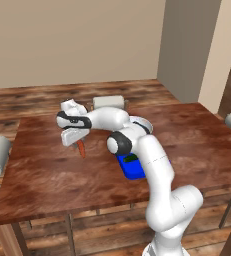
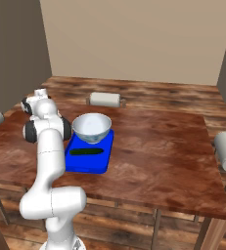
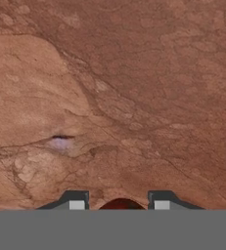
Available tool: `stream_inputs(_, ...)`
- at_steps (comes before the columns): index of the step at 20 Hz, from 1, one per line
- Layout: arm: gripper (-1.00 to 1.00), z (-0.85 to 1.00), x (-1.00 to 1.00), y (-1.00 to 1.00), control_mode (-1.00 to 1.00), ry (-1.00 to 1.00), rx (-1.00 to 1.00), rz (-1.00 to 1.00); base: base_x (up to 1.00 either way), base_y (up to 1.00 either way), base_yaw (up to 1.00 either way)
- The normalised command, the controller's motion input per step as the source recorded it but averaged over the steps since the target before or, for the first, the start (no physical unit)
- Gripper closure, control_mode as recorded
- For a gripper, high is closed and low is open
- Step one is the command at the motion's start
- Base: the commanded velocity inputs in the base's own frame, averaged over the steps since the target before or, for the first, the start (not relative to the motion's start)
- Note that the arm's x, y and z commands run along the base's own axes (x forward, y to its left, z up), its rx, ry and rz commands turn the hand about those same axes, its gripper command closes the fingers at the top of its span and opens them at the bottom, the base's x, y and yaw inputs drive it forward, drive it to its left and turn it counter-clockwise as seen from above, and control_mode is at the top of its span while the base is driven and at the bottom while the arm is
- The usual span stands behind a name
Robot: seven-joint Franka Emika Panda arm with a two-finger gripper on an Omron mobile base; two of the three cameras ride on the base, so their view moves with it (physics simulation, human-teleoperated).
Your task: Place the two vegetables and bowl onto the tray for setting up a vegetable dip station.
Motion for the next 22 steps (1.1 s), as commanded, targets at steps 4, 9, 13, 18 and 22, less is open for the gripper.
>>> stream_inputs(4, 1.0, -0.18, -0.03, 0.0, -1.0, 0.03, 0.0, 0.0, 0.0, 0.0, 0.0)
stream_inputs(9, 1.0, 0.05, -0.08, 0.02, -1.0, 0.0, 0.0, 0.0, 0.0, 0.0, 0.0)
stream_inputs(13, 1.0, 0.23, -0.13, 0.06, -1.0, 0.0, 0.0, 0.0, 0.0, 0.0, 0.0)
stream_inputs(18, 1.0, 0.29, -0.21, 0.03, -1.0, -0.01, 0.0, 0.0, 0.0, 0.0, 0.0)
stream_inputs(22, 1.0, 0.29, -0.32, 0.01, -1.0, 0.0, 0.0, 0.0, 0.0, 0.0, 0.0)
